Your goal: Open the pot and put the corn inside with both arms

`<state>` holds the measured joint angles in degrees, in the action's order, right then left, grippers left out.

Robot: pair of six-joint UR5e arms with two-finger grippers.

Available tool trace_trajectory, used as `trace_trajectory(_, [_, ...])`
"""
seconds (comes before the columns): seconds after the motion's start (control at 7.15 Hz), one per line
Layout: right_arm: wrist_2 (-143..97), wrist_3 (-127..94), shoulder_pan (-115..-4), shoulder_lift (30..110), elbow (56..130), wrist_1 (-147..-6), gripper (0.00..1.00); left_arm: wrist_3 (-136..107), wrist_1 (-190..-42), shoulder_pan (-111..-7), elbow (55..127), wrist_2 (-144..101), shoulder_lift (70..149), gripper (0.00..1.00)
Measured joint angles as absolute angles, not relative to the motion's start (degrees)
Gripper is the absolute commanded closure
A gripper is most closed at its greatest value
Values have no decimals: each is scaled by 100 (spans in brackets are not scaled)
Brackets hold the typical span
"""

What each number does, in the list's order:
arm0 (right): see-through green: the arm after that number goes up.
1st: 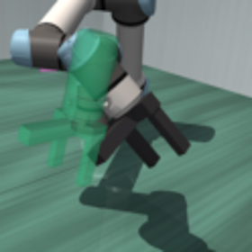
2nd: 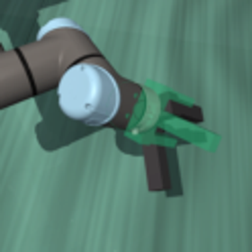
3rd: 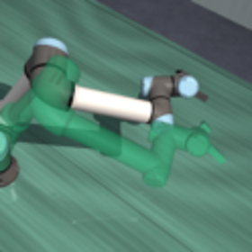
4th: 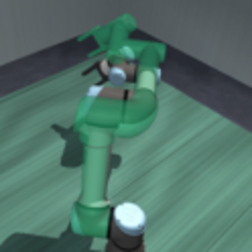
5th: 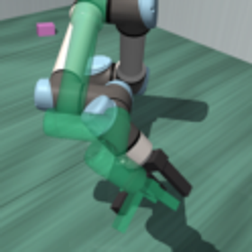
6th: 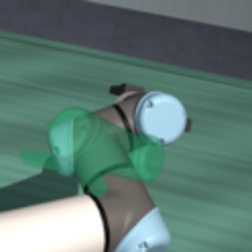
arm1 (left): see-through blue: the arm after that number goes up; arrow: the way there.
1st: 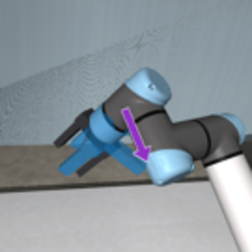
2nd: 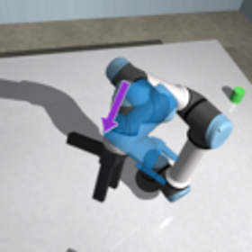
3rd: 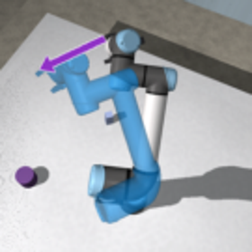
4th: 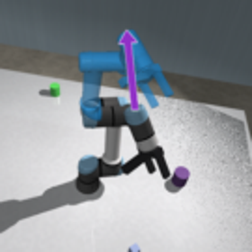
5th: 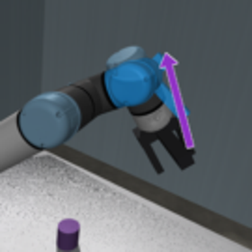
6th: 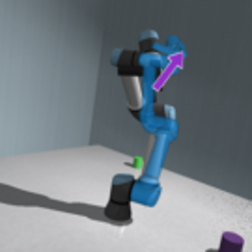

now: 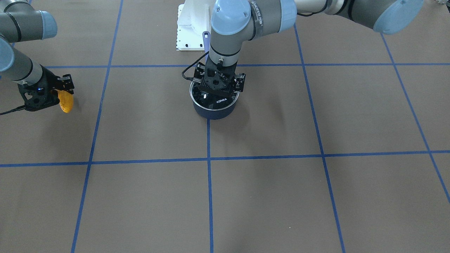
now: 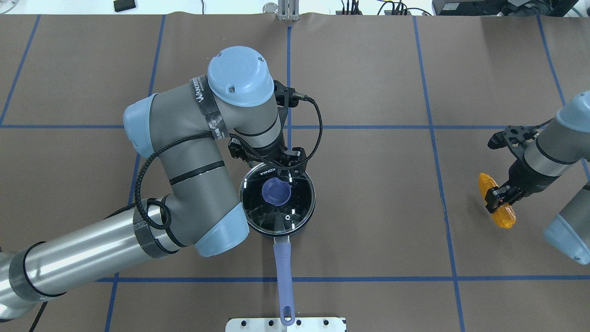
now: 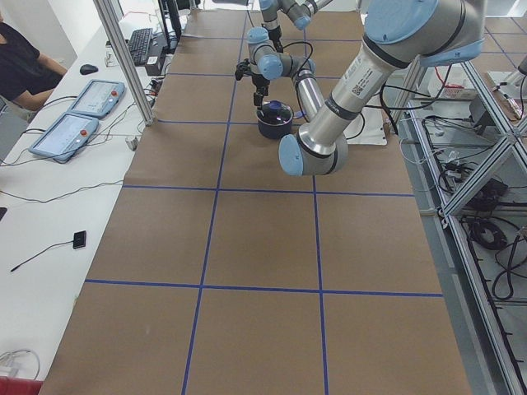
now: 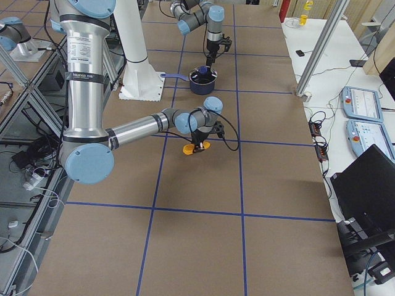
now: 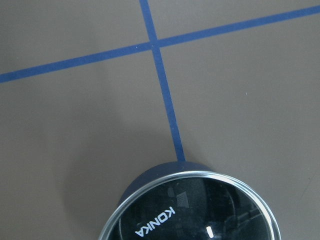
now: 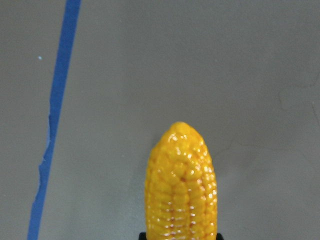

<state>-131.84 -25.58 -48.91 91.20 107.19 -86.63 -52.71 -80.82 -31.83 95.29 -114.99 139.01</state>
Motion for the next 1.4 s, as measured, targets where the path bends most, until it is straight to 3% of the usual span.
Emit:
trace_trajectory(1.12, [-13184, -2558, -4913, 9008, 10697, -8763, 74, -5348, -7742, -2790, 9667, -11434, 13878, 4])
trace_trajectory(1.4, [-13183, -2558, -4913, 9009, 10694, -8763, 73, -5354, -7758, -2776, 9636, -11434, 13883, 18])
